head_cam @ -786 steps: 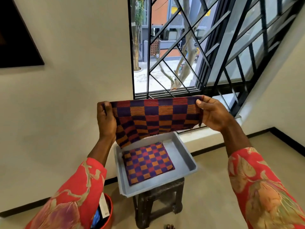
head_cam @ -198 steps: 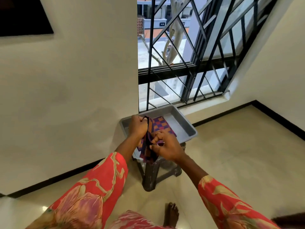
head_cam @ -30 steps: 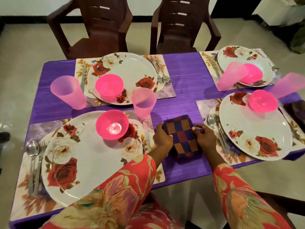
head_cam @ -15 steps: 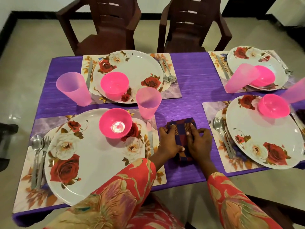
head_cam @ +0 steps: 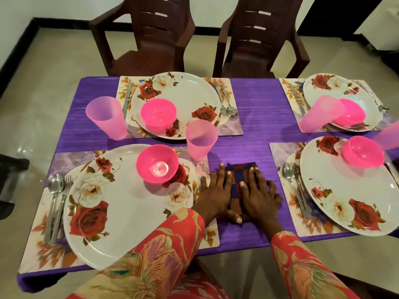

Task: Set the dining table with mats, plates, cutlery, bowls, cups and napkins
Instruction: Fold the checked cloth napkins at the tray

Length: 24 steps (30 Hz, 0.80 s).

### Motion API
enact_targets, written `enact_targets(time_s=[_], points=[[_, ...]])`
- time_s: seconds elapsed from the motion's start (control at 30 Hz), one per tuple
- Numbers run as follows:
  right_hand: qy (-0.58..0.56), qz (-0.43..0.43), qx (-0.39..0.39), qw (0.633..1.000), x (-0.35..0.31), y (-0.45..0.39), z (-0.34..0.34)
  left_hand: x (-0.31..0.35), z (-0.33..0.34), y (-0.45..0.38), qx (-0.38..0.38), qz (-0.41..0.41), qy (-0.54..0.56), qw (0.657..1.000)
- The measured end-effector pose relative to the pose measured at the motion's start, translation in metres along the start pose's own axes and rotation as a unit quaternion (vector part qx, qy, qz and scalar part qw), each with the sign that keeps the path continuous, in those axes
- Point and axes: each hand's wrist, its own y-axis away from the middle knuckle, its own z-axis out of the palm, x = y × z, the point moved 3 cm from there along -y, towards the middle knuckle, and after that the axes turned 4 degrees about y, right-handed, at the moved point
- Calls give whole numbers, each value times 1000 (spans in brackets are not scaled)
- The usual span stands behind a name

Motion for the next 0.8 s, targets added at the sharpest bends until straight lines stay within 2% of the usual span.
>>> enact_targets(time_s=[0.13,0.3,0.47,0.5,0.53,0.63,0.7,0.8], points=[[-1,-7,-25,1000,0,-1,-4,-2,-2,1,9,5,3,1000],[-53,10,86,995,-21,13,-23,-5,-11,17,43,8,60,997],[-63,-66,205,975,-68,26,-32,-20,-27,45,164,35,93,981],[-71,-92,224,968,-81,28,-35,-26,-34,52,208,48,89,973],[-92,-118,243,959,-93,31,-36,-31,-39,58,256,69,81,961],[-155,-175,301,925,-133,44,-41,-53,-46,79,316,100,82,940],[-191,-189,310,912,-165,55,-44,-77,-54,101,356,99,90,925],[-226,-202,282,910,-220,69,-40,-124,-65,135,390,55,75,916]])
